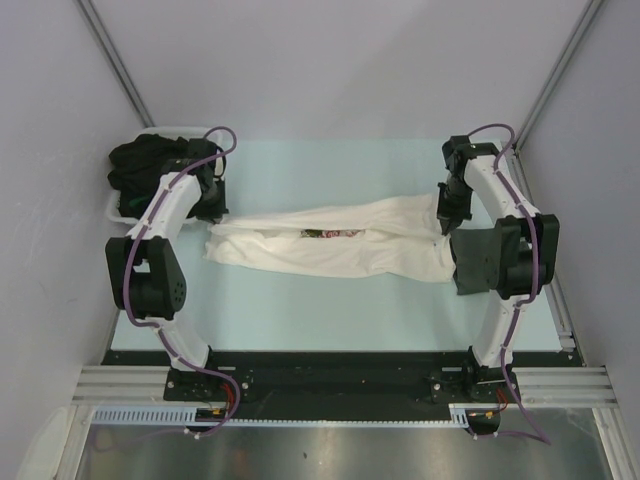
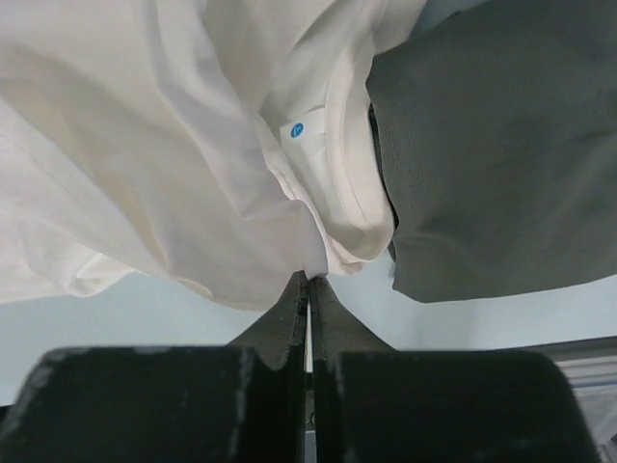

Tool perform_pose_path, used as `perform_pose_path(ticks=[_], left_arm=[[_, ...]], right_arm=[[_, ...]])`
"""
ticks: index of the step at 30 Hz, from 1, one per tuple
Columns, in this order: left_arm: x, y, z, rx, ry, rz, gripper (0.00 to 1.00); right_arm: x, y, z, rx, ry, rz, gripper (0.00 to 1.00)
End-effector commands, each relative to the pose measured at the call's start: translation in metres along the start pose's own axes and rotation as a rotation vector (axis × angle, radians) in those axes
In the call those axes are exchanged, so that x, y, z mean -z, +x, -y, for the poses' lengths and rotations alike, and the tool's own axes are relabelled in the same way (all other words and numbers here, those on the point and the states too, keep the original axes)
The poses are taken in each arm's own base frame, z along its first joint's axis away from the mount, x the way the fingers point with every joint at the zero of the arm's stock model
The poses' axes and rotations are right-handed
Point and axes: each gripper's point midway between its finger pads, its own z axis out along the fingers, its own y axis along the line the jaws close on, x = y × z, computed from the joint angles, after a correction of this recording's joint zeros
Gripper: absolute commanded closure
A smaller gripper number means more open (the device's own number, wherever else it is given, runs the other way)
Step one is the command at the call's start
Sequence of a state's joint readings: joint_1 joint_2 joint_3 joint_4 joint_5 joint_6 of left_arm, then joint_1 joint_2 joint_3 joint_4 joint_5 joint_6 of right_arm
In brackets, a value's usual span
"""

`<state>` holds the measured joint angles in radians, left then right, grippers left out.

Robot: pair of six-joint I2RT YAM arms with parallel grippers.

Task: Fold and stack the t-shirts
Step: Fold the other side of the tshirt into a rectangle

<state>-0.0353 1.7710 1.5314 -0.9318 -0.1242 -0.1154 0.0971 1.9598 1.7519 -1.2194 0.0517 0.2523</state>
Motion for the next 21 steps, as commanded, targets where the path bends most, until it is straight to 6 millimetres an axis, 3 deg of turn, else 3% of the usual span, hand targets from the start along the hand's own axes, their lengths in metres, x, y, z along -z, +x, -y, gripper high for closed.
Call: perform_pose_path(ticks=[1, 5, 7, 12, 16, 21], left_arm=[[0.007, -0.001, -0.008, 0.009, -0.043, 0.008, 1.00], [0.009, 0.000, -0.016, 0.017, -0.094, -0.004, 0.95], [0.010, 0.001, -0.019, 0.019, -0.110, -0.005, 0.88], [0.019, -0.002, -0.028, 0.026, -0.156, 0.008, 0.65], [0.027, -0.009, -0.030, 0.034, -0.165, 0.034, 0.62], [0.034, -0.023, -0.027, 0.044, -0.148, 0.074, 0.62]], right_arm=[[0.005, 0.012, 0.006, -0.002, 0.035, -0.018, 1.00], [-0.004, 0.016, 0.007, 0.011, 0.074, -0.052, 0.96], [-0.004, 0.014, 0.007, 0.015, 0.092, -0.058, 0.83], [0.008, 0.011, 0.009, 0.034, 0.117, -0.055, 0.76], [0.019, 0.007, 0.016, 0.039, 0.154, -0.036, 0.73], [0.047, -0.013, 0.018, 0.036, 0.171, 0.041, 0.70]])
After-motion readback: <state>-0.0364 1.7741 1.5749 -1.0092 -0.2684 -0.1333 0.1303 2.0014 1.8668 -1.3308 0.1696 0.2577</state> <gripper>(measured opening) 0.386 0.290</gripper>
